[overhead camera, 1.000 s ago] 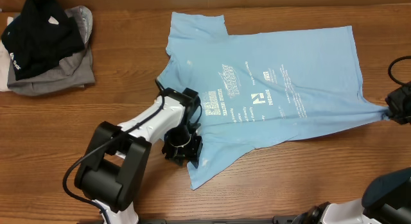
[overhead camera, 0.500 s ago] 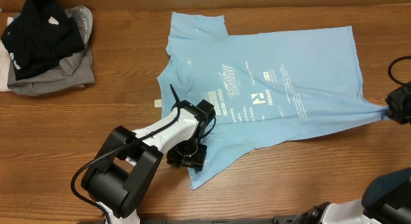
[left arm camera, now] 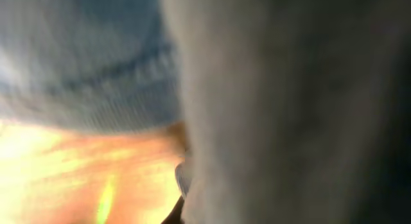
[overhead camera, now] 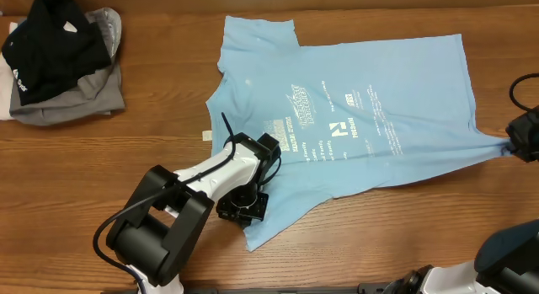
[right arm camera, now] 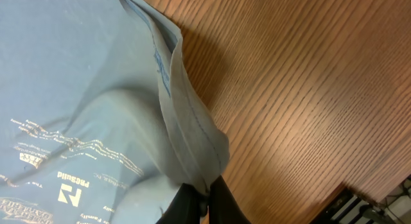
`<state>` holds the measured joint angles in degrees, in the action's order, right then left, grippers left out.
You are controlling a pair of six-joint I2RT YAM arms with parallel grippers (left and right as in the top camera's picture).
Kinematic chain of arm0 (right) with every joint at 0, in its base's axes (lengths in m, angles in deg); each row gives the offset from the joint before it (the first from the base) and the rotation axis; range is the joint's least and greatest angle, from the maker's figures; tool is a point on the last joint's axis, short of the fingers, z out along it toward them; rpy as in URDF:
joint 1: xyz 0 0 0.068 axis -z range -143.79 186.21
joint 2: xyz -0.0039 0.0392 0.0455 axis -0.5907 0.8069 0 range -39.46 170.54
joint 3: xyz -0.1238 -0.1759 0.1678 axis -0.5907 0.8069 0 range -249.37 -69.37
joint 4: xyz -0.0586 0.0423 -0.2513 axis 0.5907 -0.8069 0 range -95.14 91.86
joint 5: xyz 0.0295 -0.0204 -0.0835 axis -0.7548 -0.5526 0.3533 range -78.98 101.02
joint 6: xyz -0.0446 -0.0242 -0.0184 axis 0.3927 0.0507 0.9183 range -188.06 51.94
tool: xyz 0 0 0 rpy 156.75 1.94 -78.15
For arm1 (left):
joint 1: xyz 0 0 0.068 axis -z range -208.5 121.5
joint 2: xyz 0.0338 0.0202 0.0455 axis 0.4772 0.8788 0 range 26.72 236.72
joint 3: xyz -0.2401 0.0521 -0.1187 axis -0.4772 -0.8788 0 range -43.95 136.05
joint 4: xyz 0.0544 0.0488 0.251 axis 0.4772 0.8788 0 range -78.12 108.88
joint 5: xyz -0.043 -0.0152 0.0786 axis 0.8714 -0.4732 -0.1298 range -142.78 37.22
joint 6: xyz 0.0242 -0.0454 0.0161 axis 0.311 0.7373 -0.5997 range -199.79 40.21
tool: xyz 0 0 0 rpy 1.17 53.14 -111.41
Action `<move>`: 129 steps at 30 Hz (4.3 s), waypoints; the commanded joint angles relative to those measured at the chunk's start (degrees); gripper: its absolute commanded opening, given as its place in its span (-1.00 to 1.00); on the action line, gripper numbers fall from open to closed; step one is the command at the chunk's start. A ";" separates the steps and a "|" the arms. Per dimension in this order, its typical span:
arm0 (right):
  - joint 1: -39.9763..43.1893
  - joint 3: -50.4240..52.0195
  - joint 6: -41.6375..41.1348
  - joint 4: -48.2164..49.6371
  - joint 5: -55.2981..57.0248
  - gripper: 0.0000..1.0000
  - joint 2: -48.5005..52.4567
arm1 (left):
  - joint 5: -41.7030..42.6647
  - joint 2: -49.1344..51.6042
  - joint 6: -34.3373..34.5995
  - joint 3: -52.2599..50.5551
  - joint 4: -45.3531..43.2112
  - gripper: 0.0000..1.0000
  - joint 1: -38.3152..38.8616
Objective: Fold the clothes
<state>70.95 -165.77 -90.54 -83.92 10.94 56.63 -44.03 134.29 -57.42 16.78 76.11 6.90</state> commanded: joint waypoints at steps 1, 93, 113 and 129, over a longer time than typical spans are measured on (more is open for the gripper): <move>0.07 0.04 -0.31 0.63 -0.22 -0.92 -1.05 | 1.62 -3.67 1.25 2.25 3.04 -0.91 0.15; -10.29 6.47 -0.24 40.17 2.32 1.00 11.19 | -14.29 -7.19 -12.55 15.82 -38.93 0.94 -23.39; -10.95 7.58 3.19 36.76 -3.02 -0.92 20.90 | 10.10 6.51 -12.52 17.00 -23.89 -0.92 -18.40; -10.88 10.99 2.93 37.20 -2.10 -0.92 27.58 | 1.55 12.98 -10.56 17.00 -20.50 -0.92 -24.87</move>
<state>60.44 -156.70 -87.57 -46.37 8.32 83.06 -34.94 144.52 -69.24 34.16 54.45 -14.37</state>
